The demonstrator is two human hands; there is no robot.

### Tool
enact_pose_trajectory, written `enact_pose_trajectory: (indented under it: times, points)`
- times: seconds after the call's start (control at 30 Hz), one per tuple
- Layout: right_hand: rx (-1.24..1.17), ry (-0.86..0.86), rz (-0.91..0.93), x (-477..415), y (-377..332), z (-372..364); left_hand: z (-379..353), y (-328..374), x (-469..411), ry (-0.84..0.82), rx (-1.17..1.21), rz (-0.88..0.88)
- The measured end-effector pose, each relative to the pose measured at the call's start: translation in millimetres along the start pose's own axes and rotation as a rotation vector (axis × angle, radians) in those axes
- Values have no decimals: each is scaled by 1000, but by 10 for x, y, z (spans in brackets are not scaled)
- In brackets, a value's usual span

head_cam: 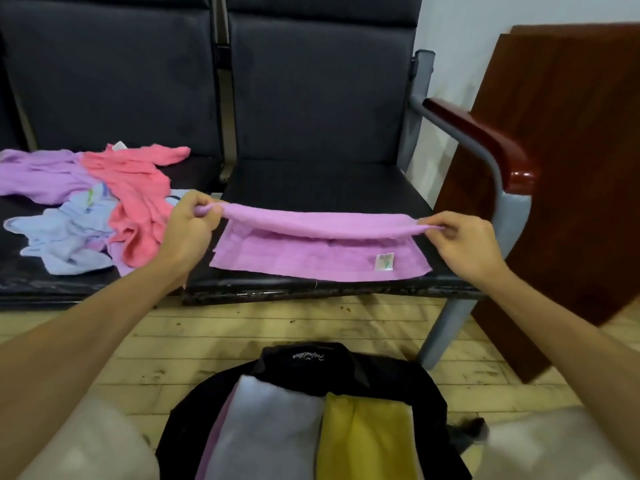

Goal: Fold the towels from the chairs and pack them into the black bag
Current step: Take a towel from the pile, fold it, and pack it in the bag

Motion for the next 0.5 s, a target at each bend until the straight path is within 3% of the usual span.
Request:
enact_pose_trajectory:
  times: [0.2, 0.33, 0.5]
  points:
    - [13, -200, 119, 209, 117, 26, 53, -53, 80, -61, -126, 43]
    - [95, -432, 169, 262, 185, -36, 121, -232, 80, -205, -275, 233]
    - [85, -428, 113, 203, 174, -134, 74, -248, 101, -248, -394, 166]
Point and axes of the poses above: each hand's wrist, its own x-axis away from the middle knuckle, its own z-axis out of the back of the hand, y = z × x, the point moved 1 cm from there along -x, towards the middle knuckle, and after that the axes turned 2 degrees about x, right-handed, at the moved point
